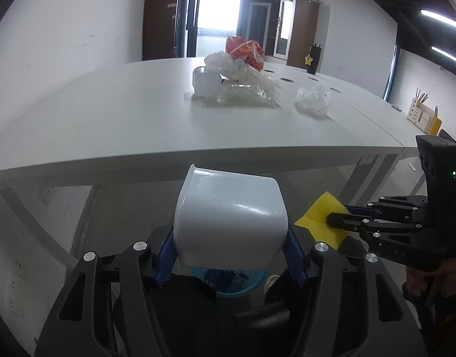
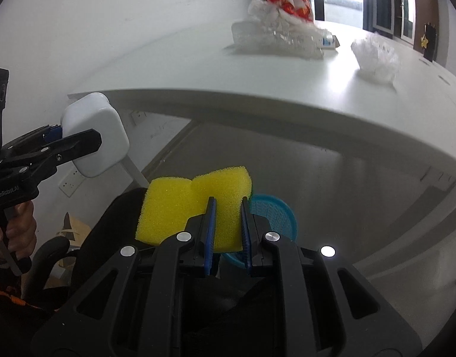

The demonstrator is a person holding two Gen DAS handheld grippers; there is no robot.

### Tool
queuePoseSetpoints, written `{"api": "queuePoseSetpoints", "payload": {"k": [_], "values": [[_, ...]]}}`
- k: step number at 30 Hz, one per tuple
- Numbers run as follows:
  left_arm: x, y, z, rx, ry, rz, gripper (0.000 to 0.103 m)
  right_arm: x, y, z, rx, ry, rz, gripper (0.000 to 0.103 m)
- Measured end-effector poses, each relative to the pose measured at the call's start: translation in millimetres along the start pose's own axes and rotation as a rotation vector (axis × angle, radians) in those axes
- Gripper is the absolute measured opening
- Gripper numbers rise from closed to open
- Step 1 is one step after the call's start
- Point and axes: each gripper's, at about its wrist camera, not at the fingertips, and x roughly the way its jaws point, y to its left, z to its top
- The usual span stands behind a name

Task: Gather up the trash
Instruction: 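Carry the white box and yellow sponge down over the blue basket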

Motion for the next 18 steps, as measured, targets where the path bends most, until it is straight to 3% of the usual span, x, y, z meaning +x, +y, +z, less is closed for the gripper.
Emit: {"api": "queuePoseSetpoints", "payload": {"k": [10,18], "values": [[51,-8,-22,-0.019,0.097,-0.019,0.06,40,-13,-24,0.054,0.082,-0.007,0.014],[88,-3,-34,-0.041,0.119,0.0,0.06,72,-26,-35,0.086,0.122,-0.015,0.015]]}}
